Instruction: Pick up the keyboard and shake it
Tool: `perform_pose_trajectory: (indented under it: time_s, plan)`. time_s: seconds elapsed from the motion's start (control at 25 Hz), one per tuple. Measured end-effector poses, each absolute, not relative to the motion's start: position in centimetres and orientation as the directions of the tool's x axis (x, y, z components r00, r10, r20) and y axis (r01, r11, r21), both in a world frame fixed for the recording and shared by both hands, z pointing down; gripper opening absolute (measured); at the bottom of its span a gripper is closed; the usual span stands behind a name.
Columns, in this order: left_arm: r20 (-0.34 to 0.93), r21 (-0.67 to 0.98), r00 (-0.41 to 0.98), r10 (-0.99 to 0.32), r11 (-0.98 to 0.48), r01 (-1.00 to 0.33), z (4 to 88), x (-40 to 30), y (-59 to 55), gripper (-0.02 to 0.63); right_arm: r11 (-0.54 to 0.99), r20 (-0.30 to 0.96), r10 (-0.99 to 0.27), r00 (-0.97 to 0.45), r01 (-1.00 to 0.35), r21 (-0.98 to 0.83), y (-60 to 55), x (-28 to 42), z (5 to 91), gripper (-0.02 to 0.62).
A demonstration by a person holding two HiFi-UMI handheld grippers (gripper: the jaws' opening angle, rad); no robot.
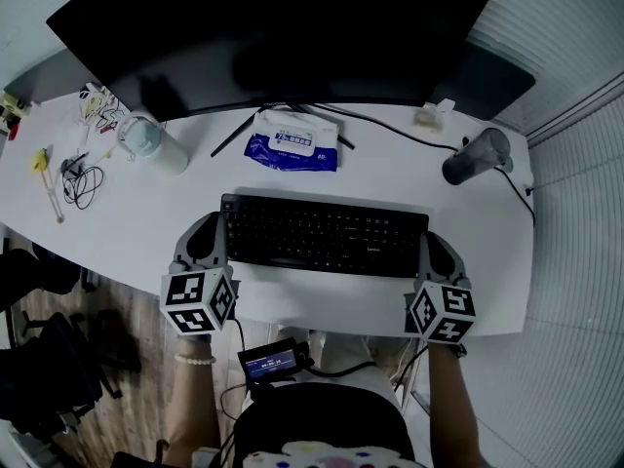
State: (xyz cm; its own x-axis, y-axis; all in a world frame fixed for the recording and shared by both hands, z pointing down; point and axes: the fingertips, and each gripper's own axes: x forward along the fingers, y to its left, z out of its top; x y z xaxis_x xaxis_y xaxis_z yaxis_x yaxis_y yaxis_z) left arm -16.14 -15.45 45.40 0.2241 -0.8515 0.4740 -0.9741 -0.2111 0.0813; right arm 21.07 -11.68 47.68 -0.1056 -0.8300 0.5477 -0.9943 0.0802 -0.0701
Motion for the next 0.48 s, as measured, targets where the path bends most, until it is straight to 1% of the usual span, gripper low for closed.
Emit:
perform_pose_trajectory:
  time_s: [0.2, 0.48]
  plan:
    - [0.402, 0.033, 0.245, -0.882, -0.253, -0.967, 41.4, -14.0, -15.3, 0.02, 0.131, 0.462, -0.875, -0.145, -0.989, -0.063, -11.8, 19.7, 43.6, 0.044]
    - [0.326, -0.001, 0.332, -0.885, -0.352, -0.936, 36.7, -10.7, -14.3, 0.017, 0.183, 0.353, -0.916, -0.19, -0.982, -0.053, -11.2, 18.3, 38.4, 0.044]
